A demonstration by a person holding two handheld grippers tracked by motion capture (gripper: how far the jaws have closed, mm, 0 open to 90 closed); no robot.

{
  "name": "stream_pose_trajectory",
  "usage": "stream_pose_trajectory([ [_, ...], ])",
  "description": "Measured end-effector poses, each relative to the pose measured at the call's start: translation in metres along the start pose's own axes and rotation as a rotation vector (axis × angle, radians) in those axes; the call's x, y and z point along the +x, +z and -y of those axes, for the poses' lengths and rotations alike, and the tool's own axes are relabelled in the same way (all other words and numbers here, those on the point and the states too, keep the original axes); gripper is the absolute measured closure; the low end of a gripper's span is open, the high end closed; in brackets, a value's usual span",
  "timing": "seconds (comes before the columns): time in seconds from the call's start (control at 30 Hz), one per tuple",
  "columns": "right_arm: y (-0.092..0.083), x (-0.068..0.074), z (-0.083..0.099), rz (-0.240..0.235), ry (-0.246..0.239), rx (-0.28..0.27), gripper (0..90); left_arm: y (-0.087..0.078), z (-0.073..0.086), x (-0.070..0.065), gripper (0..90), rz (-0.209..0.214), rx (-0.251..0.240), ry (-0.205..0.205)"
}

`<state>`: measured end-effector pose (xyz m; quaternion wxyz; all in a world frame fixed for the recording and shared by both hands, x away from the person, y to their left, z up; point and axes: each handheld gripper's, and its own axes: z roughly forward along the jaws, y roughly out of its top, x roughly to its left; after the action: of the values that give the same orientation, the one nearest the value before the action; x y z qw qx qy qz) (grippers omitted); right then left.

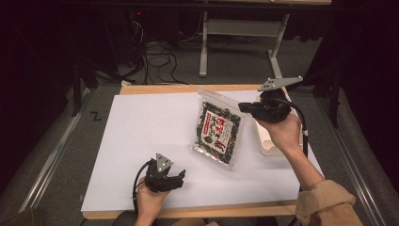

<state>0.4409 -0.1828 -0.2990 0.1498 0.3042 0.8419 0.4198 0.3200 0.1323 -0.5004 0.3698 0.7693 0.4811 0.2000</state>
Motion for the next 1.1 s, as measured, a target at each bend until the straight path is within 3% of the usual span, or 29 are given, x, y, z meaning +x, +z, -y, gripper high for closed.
stream_pose_trajectory([
  [0.27,-0.007,0.009,-0.022,0.032,-0.057,0.030,90.0,0.000,0.000,0.000,25.3,0.005,-0.001,0.000],
  [0.37,-0.012,0.007,-0.027,0.047,-0.066,0.016,90.0,0.001,0.000,-0.001,25.3,0.003,0.003,0.007],
  [0.73,-0.025,-0.002,-0.039,0.100,-0.059,-0.005,90.0,0.002,0.000,-0.002,25.3,0.005,0.007,0.007],
  [1.1,-0.042,-0.024,-0.043,0.155,-0.002,-0.050,90.0,0.001,0.000,-0.001,25.3,0.012,0.003,0.008],
])
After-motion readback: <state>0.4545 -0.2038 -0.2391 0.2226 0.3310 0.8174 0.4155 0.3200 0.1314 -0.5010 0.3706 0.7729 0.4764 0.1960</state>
